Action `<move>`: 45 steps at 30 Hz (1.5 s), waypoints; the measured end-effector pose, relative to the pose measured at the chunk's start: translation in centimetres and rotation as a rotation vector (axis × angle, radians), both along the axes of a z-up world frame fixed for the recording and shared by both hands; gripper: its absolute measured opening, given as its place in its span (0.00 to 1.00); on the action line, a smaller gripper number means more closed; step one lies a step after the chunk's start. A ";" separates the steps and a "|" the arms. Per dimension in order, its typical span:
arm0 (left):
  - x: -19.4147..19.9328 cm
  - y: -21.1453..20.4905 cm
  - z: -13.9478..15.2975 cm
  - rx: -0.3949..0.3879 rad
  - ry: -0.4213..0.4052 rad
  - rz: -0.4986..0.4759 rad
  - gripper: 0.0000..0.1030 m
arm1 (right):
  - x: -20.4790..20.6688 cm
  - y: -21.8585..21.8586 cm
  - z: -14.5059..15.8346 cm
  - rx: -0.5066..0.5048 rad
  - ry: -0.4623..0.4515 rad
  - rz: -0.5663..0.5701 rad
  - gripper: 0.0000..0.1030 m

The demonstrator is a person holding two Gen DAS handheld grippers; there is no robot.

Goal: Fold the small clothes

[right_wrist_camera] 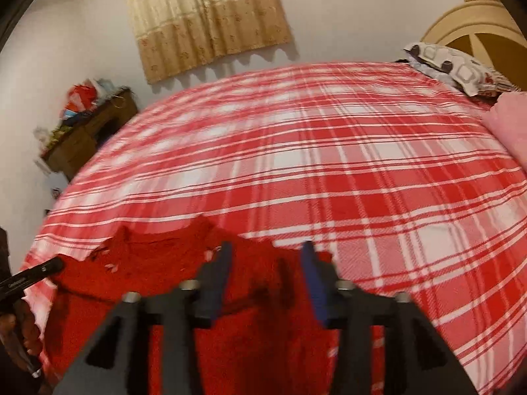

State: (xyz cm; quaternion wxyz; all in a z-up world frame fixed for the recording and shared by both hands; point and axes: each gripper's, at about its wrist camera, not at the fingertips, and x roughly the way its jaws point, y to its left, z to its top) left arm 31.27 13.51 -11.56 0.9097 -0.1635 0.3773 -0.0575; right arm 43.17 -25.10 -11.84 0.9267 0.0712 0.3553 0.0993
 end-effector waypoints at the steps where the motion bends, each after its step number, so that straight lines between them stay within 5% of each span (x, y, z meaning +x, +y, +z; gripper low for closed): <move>1: -0.7 0.4 0.3 0.012 -0.022 0.027 0.69 | -0.5 0.1 0.1 -0.012 -0.006 -0.005 0.54; 6: -2.9 0.6 0.6 0.075 -0.025 0.012 0.72 | -2.2 1.4 -0.3 -0.003 0.065 0.078 0.54; 12: -1.4 -2.3 -1.6 0.218 0.074 -0.021 0.73 | 0.5 7.1 -3.7 -0.065 0.331 0.288 0.59; 15: -0.5 -1.8 -1.5 0.183 0.071 0.023 0.73 | 2.1 8.7 -3.1 -0.129 0.251 0.253 0.59; 20: -0.9 0.1 -0.4 0.166 0.038 0.106 0.73 | 1.7 6.8 0.8 -0.023 0.039 0.132 0.59; 27: -1.9 1.4 -0.9 0.157 0.061 0.162 0.76 | -1.3 5.3 0.0 -0.051 0.050 0.147 0.59; 32: -0.7 -1.7 -0.9 0.246 0.111 0.083 0.80 | 0.6 7.1 -2.1 -0.054 0.256 0.287 0.60; 35: 0.6 -3.1 -0.8 0.328 0.115 0.062 0.80 | 2.4 9.5 -3.5 -0.124 0.292 0.325 0.60; 37: 1.2 -2.7 -0.1 0.350 0.081 0.092 0.80 | 3.7 10.3 -3.2 -0.125 0.255 0.298 0.60; 41: 1.6 0.3 0.8 0.336 0.057 0.214 0.80 | 4.3 9.0 -0.1 -0.024 0.041 0.171 0.60; 45: 0.1 2.2 0.3 0.292 0.066 0.244 0.80 | 2.7 8.0 0.4 -0.007 0.026 0.168 0.60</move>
